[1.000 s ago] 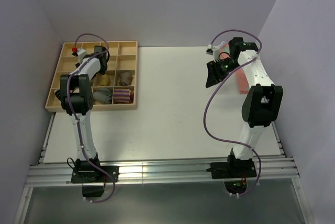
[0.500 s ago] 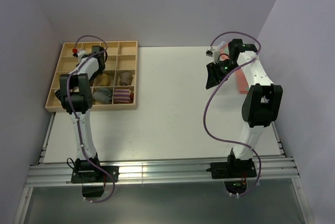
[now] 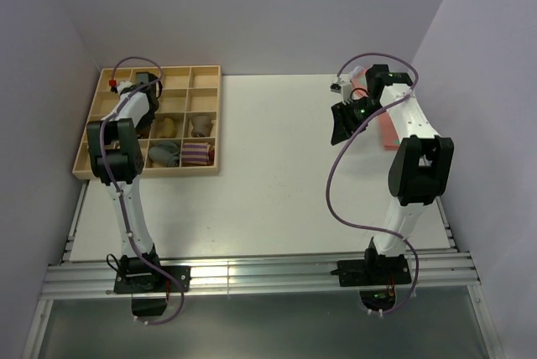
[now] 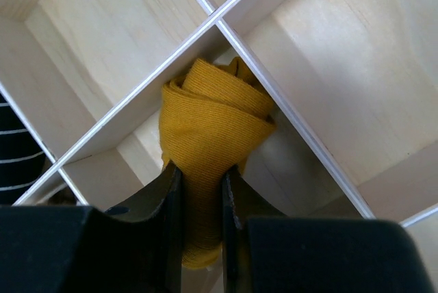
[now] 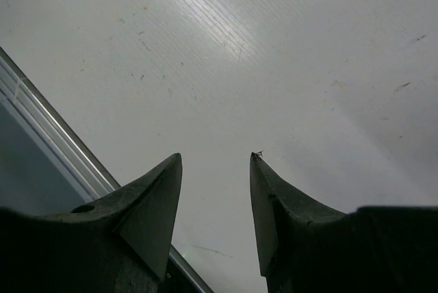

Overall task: Roll the socks
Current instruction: Place the sock in the storage box.

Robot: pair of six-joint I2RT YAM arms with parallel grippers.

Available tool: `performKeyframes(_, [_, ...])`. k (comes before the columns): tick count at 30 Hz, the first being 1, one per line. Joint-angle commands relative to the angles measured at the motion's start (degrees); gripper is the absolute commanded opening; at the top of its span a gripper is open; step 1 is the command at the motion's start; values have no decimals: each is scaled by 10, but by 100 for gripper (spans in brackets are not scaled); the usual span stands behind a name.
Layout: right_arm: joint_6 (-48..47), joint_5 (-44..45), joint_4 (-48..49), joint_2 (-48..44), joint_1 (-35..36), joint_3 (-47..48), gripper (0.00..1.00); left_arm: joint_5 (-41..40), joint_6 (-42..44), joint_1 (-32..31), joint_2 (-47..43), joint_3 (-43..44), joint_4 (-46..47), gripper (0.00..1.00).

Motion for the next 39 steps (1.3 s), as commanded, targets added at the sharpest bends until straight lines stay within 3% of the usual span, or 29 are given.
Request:
performKeyframes(1, [3, 5, 15, -39, 4, -4, 52, 165, -3, 4, 29, -21, -6, 0])
performKeyframes(8, [11, 16, 22, -47, 7, -18, 51, 201, 3, 14, 32, -27, -18, 1])
performKeyframes(14, [18, 23, 22, -58, 8, -19, 51, 205, 5, 14, 30, -41, -17, 23])
performKeyframes(24, [20, 31, 19, -69, 10, -20, 51, 201, 5, 13, 15, -56, -11, 44])
performKeyframes(39, [20, 33, 14, -82, 11, -20, 51, 188, 12, 13, -16, -37, -33, 54])
